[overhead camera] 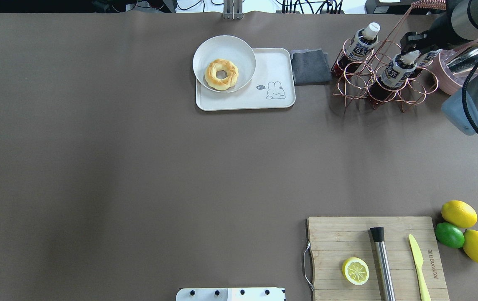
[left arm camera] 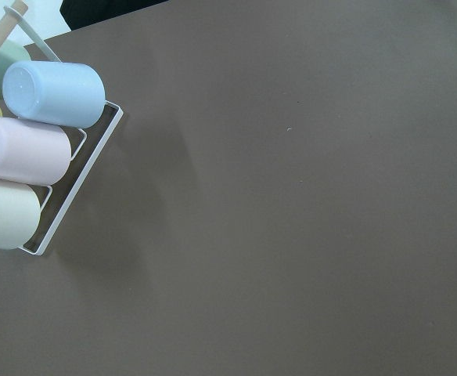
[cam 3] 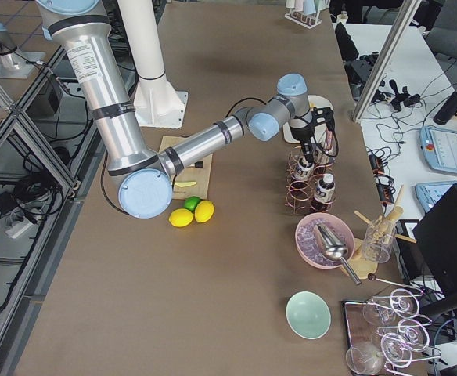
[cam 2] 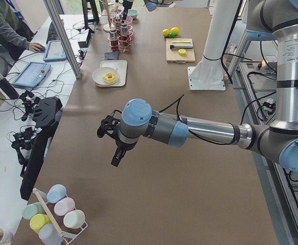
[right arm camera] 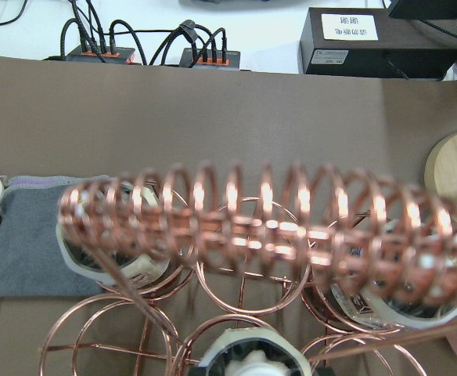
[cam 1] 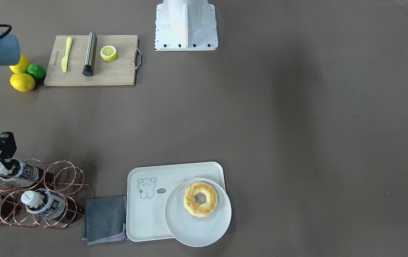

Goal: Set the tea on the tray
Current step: 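Reach the right gripper down to a dark tea bottle in the copper rack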

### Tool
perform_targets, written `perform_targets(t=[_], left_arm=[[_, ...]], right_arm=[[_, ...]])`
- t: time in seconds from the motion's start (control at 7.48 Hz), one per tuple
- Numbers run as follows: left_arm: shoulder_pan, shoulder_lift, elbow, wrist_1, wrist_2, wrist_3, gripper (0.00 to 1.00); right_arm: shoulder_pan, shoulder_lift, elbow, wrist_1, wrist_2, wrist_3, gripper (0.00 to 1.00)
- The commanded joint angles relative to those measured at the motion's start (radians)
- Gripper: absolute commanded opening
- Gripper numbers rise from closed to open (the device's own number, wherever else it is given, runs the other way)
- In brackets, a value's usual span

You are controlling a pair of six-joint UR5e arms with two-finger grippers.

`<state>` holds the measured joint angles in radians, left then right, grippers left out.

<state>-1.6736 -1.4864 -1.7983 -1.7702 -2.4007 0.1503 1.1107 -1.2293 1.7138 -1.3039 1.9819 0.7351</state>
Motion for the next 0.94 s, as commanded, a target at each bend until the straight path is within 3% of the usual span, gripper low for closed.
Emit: perform_targets(t=[0.0, 0.8], left_arm=[[0.0, 0.0, -0.001, 0.0, 0.0, 0.0, 0.99], [0.0, 0.0, 0.0, 0.0, 0.0, 0.0, 0.99]], right_arm=[[0.0, 0.002, 0.0, 0.0, 0.0, 0.026, 0.43], [-0.002, 0.001, -0.003, 0.0, 0.0, 0.027, 0.45]])
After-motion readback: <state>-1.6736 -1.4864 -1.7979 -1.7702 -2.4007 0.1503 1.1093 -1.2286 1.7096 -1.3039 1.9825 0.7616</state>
